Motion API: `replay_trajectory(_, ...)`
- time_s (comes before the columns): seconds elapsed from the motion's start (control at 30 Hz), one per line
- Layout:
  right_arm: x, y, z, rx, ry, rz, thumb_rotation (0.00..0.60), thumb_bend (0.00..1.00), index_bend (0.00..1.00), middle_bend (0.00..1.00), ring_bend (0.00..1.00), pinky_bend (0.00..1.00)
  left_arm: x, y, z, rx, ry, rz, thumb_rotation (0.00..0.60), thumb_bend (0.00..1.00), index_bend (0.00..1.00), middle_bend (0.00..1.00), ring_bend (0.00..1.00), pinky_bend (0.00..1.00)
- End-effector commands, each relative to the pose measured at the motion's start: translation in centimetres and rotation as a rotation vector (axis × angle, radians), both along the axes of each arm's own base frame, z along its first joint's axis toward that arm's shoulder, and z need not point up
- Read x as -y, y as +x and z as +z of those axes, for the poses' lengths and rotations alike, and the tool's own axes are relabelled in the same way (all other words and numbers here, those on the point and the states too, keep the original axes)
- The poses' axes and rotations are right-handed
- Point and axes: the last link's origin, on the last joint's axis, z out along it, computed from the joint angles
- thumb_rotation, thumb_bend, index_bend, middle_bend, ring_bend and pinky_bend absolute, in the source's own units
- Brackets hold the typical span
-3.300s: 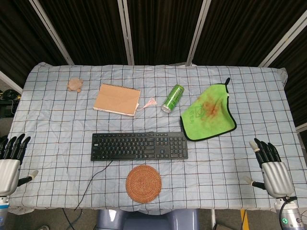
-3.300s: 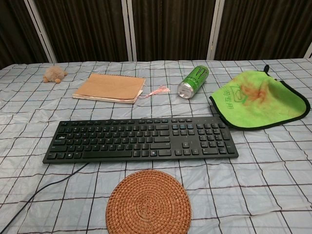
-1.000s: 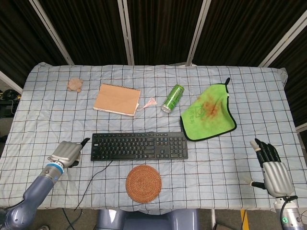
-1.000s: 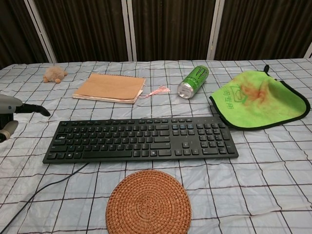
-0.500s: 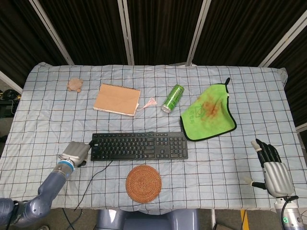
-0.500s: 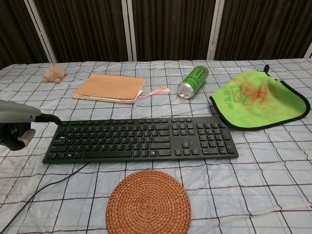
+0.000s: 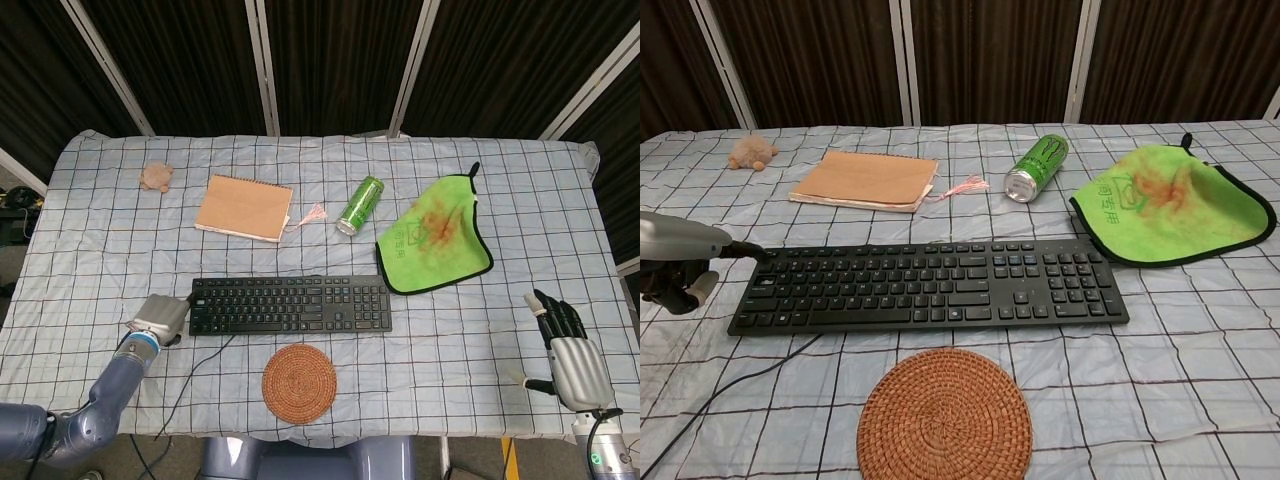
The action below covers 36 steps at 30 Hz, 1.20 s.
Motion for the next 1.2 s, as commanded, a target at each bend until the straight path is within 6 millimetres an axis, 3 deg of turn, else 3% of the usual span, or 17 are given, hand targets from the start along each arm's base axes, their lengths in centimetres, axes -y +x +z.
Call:
replay_trajectory(0.03,0.0,0.0,0.0,0.000,0.000,0.000,0.600,0.05,0.00,0.00,0.00,0.00,-0.2,0.2,-0.2,0.000,-0.001,-0.007,0.600,0.93,0.00,0.85,0.72,0.48)
replay_trajectory(1.2,0.0,0.0,0.1,0.005,-0.003,-0.004,0.600,0.05,0.00,0.00,0.00,0.00,0.1,0.5,-1.7,0.009,-0.022,-0.010,0.600,0.93,0.00,0.85,0.72,0.48)
